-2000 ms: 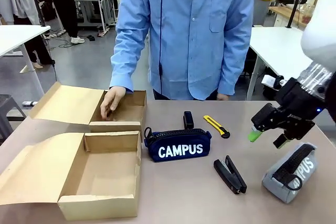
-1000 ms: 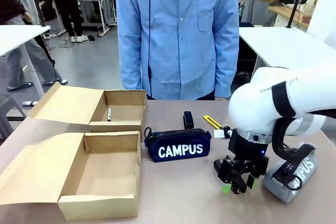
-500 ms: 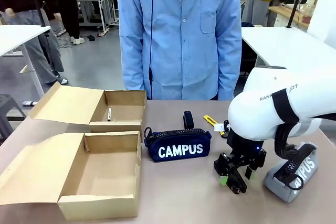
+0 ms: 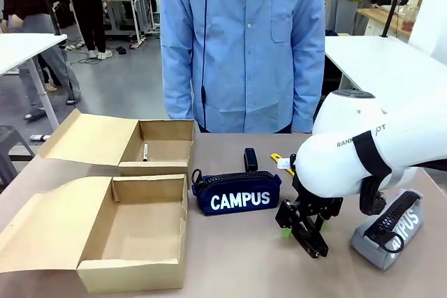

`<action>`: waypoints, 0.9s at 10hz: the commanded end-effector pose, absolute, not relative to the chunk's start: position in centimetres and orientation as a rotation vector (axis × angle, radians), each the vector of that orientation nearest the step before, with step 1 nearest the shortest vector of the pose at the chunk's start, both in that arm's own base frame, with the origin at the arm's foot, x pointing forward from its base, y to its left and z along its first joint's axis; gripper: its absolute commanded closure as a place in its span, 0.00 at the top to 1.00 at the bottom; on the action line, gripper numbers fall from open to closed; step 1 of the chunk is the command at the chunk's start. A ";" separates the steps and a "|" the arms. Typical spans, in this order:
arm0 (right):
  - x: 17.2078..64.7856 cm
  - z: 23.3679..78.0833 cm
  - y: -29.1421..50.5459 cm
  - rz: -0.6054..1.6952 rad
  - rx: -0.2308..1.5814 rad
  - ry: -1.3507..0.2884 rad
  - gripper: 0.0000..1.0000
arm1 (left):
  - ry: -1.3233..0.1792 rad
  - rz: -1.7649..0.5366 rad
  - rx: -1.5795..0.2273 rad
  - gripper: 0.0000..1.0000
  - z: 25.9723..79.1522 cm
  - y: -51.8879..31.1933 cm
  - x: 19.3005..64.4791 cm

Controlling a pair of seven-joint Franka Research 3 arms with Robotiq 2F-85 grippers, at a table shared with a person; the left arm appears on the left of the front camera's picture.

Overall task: Place items inside the box.
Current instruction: Pick up a Pencil pouch or Stapler and place it inside the Mailer Box closest to the robot.

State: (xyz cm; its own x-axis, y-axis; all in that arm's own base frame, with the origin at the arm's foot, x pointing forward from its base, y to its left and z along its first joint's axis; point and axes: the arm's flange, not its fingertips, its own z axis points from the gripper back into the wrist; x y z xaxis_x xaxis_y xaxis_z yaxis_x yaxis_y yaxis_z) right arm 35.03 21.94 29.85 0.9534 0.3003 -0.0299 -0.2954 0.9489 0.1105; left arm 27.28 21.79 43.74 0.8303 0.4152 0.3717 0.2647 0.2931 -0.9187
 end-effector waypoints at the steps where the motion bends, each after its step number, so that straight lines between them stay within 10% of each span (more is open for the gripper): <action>1: 34.6 29.3 21.9 0.277 0.061 0.043 0.42 | -0.646 0.091 -1.303 1.00 43.8 21.7 27.2; 3: 34.4 29.5 21.8 0.275 0.057 0.044 0.00 | -0.646 0.091 -1.303 1.00 43.8 21.7 27.2; 4: 34.5 29.5 21.6 0.263 0.043 0.039 0.26 | -0.646 0.091 -1.303 1.00 43.8 21.7 27.2; 5: 34.5 29.8 21.5 0.265 0.049 0.044 0.00 | -0.646 0.091 -1.303 1.00 43.8 21.7 27.2; 9: 34.2 31.7 21.3 0.219 0.051 0.056 0.00 | -0.646 0.091 -1.303 1.00 43.8 21.7 27.2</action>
State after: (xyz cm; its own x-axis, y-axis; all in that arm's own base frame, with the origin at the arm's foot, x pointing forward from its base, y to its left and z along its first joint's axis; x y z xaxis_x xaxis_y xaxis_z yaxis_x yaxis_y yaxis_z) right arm 35.04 21.41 30.54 0.9639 0.2631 -0.0406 -0.2599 0.9630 0.0711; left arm 27.28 21.79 43.74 0.8304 0.4152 0.3716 0.2646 0.2930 -0.9188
